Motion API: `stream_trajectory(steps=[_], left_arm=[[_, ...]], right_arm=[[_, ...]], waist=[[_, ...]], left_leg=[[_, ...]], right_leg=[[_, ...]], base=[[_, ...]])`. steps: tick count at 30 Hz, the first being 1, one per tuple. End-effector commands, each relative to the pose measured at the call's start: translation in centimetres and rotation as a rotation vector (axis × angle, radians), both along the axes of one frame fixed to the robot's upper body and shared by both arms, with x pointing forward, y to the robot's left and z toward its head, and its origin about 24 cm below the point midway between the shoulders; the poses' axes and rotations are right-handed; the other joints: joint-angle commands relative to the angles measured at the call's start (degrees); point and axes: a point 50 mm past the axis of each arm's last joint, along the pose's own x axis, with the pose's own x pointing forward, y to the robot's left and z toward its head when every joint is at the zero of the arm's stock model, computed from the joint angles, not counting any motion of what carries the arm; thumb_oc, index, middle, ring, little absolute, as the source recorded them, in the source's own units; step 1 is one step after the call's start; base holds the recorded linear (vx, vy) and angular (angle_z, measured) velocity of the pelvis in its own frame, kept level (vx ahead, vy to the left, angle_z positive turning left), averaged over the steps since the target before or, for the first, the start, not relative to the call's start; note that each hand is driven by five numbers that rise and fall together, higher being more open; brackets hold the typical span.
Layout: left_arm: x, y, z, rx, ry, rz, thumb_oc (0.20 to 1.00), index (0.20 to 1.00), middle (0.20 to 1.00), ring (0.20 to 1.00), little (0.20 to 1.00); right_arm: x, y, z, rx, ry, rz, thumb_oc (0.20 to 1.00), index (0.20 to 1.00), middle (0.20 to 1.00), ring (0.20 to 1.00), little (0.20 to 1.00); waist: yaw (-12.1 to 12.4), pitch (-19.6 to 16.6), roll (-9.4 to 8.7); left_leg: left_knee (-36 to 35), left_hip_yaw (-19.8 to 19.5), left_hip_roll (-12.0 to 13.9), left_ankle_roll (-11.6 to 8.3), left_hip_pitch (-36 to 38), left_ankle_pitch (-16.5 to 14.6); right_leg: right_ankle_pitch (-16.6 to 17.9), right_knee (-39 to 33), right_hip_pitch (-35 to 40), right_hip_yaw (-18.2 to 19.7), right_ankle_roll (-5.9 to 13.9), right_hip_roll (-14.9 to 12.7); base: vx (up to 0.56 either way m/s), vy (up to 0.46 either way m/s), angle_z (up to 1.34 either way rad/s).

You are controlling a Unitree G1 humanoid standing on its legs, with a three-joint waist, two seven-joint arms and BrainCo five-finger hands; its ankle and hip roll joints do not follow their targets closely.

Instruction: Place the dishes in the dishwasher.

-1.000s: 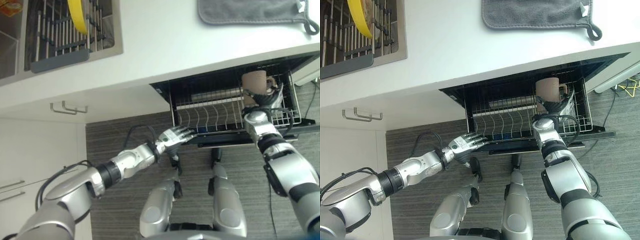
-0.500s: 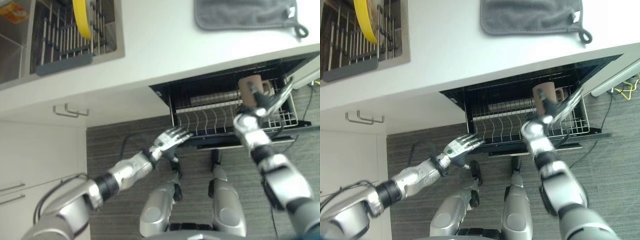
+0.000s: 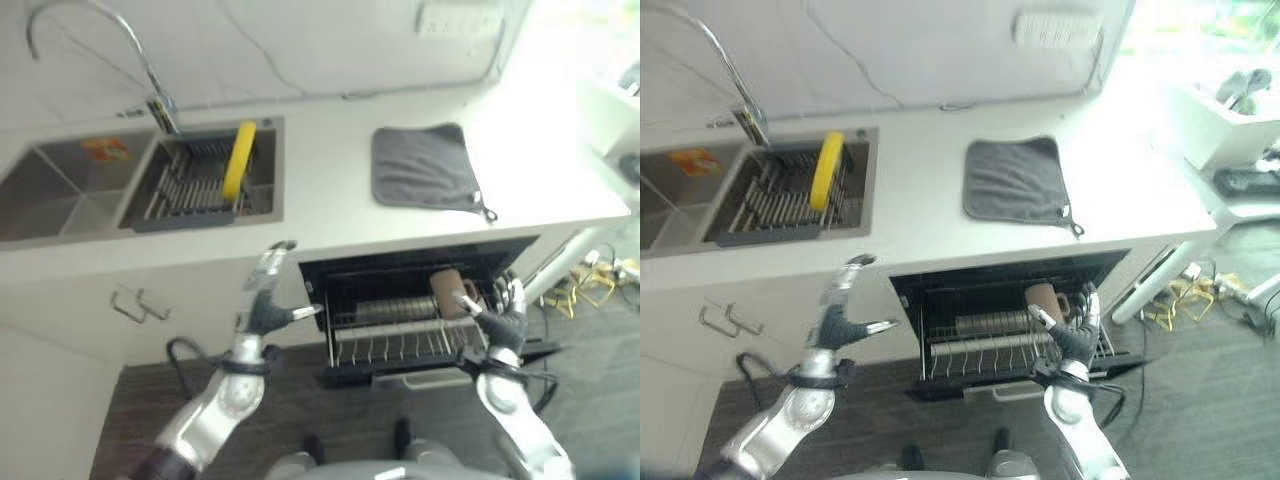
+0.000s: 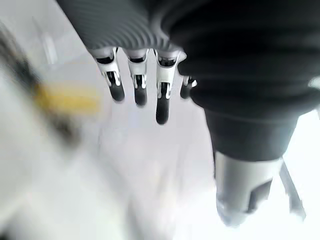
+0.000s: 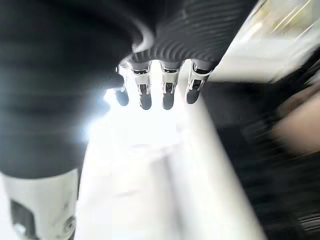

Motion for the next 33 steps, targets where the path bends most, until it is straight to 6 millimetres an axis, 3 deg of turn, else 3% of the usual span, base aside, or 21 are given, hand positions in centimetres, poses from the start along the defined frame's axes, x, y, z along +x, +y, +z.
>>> stream_trajectory(steps=[1, 2, 4, 11, 19, 25, 26, 27, 28, 29, 30, 31, 32, 33], left_arm=[[1.7, -1.6, 4.0, -0.191, -0.167, -0.295, 1.0, 1.0, 1.0, 1.0, 1.0], [2.0, -1.3, 5.1, -0.299, -0.196, -0.352, 1.0, 1.0, 1.0, 1.0, 1.0], [2.4, -1.2, 5.6, -0.376, -0.196, -0.393, 1.0, 1.0, 1.0, 1.0, 1.0], [5.6, -2.8, 7.6, -0.413, -0.074, -0.64, 1.0, 1.0, 1.0, 1.0, 1.0], [5.4, -3.0, 7.8, -0.347, -0.021, -0.669, 1.0, 1.0, 1.0, 1.0, 1.0], [5.4, -1.8, 7.8, -0.322, -0.012, -0.623, 1.0, 1.0, 1.0, 1.0, 1.0], [5.3, -1.6, 7.9, -0.336, -0.045, -0.613, 1.0, 1.0, 1.0, 1.0, 1.0], [5.3, -1.6, 7.9, -0.334, -0.061, -0.61, 1.0, 1.0, 1.0, 1.0, 1.0], [5.4, -1.7, 7.9, -0.324, -0.062, -0.612, 1.0, 1.0, 1.0, 1.0, 1.0], [5.5, -2.0, 7.9, -0.311, -0.064, -0.619, 1.0, 1.0, 1.0, 1.0, 1.0], [5.7, -2.1, 8.0, -0.305, -0.068, -0.62, 1.0, 1.0, 1.0, 1.0, 1.0], [6.0, -2.1, 8.2, -0.299, -0.077, -0.614, 1.0, 1.0, 1.0, 1.0, 1.0], [6.3, -1.8, 8.4, -0.293, -0.084, -0.602, 1.0, 1.0, 1.0, 1.0, 1.0], [6.4, -1.7, 8.4, -0.282, -0.081, -0.592, 1.0, 1.0, 1.0, 1.0, 1.0]], right_arm=[[2.6, 0.9, 4.4, -0.019, -0.277, 0.349, 1.0, 1.0, 1.0, 1.0, 1.0], [2.8, 1.7, 5.4, -0.008, -0.327, 0.504, 1.0, 1.0, 1.0, 1.0, 1.0], [3.2, 2.5, 5.9, 0.028, -0.344, 0.591, 1.0, 1.0, 1.0, 1.0, 1.0], [5.6, 4.3, 8.4, 0.066, -0.399, 0.793, 1.0, 1.0, 1.0, 1.0, 1.0], [5.9, 4.2, 8.7, 0.07, -0.404, 0.773, 1.0, 1.0, 1.0, 1.0, 1.0], [6.2, 3.5, 8.8, 0.071, -0.4, 0.721, 1.0, 1.0, 1.0, 1.0, 1.0], [6.2, 2.8, 9.0, 0.032, -0.406, 0.699, 1.0, 1.0, 1.0, 1.0, 1.0], [6.7, 2.5, 9.5, 0.018, -0.426, 0.691, 1.0, 1.0, 1.0, 1.0, 1.0], [7.0, 2.3, 9.9, 0.015, -0.443, 0.677, 1.0, 1.0, 1.0, 1.0, 1.0], [7.3, 2.0, 10.4, 0.01, -0.466, 0.655, 1.0, 1.0, 1.0, 1.0, 1.0], [7.4, 1.7, 10.7, 0.005, -0.474, 0.646, 1.0, 1.0, 1.0, 1.0, 1.0], [7.6, 1.5, 11.1, 0.001, -0.486, 0.637, 1.0, 1.0, 1.0, 1.0, 1.0], [7.8, 1.2, 11.3, -0.007, -0.488, 0.625, 1.0, 1.0, 1.0, 1.0, 1.0], [7.8, 1.1, 11.2, 0.001, -0.485, 0.623, 1.0, 1.0, 1.0, 1.0, 1.0]], waist=[[0.8, 5.59, 1.12], [1.64, 5.03, 0.69], [2.41, 4.53, 0.39], [4.55, 1.87, -0.07], [5.31, 0.71, 0.43], [5.33, 0.55, 1.18], [4.97, 2.34, 0.61], [5.16, 3.7, 0.18], [4.9, 4.32, 0.36], [4.53, 5.03, 1.15], [4.35, 5.41, 1.47], [4.19, 5.91, 1.97], [3.59, 6.34, 2.67], [2.92, 6.47, 3.14]], left_leg=[[0.56, 0.82, 0.63, 0.7, 0.69, 0.16], [0.67, -0.36, 0.03, 1.25, 1.47, -0.28], [0.55, -1.21, -0.36, 1.55, 1.56, -0.11], [0.49, -2.75, -0.37, 1.82, 2.36, -0.36], [0.25, -3.59, 0.76, 0.8, 1.5, 0.11], [0.31, -4.21, 1.68, 0.02, 0.71, 1.07], [9.31, -6.04, 0.48, 0.2, -2.17, -0.77], [12.91, -7.9, 0.0, 0.82, -3.62, -2.35], [13.17, -7.73, 1.83, 0.39, -3.89, -1.59], [12.83, -8.43, 5.45, -1.4, -4.33, 2.58], [12.84, -9.43, 6.64, -1.94, -4.45, 3.37], [12.43, -11.98, 7.18, -2.29, -4.24, 2.69], [11.42, -13.27, 6.42, -2.3, -3.39, 0.14], [10.48, -11.98, 5.86, -2.16, -2.61, -0.84]], right_leg=[[-1.74, 3.82, 1.1, -0.73, 1.83, -2.67], [-1.88, 4.29, 1.79, -1.16, 1.85, -2.88], [-1.51, 4.26, 1.89, -1.58, 1.89, -3.05], [-1.62, 3.72, 3.23, -2.87, 2.23, -3.03], [-2.29, 1.97, 3.82, -3.36, 0.99, -1.39], [-3.29, 2.51, 3.27, -2.57, -0.24, 0.04], [-4.15, 6.35, 1.72, 0.16, -1.85, 0.47], [-4.14, 8.02, 0.84, 1.39, -2.26, 0.07], [-4.85, 9.95, 0.07, 1.65, -2.44, -0.33], [-6.06, 12.26, -0.82, 2.16, -2.52, -0.8], [-6.75, 13.5, -1.3, 2.68, -2.37, -1.42], [-7.49, 15.24, -2.2, 4.36, -1.65, -2.68], [-7.71, 16.75, -3.48, 6.26, 0.11, -4.97], [-7.29, 17.09, -4.08, 6.53, 1.16, -6.4]], base=[[0.09, 0.114, 0.14], [0.04, 0.054, 0.12], [0.01, 0.004, 0.1], [0.0, -0.066, 0.1], [0.0, -0.13, 0.13], [-0.01, -0.081, 0.04], [-0.1, 0.096, 0.07], [-0.16, 0.292, 0.34], [-0.19, 0.546, 0.46], [-0.15, 0.592, 0.18], [-0.15, 0.717, -0.02], [-0.15, 0.802, -0.16], [-0.16, 0.842, -0.07], [-0.13, 0.728, -0.4]])
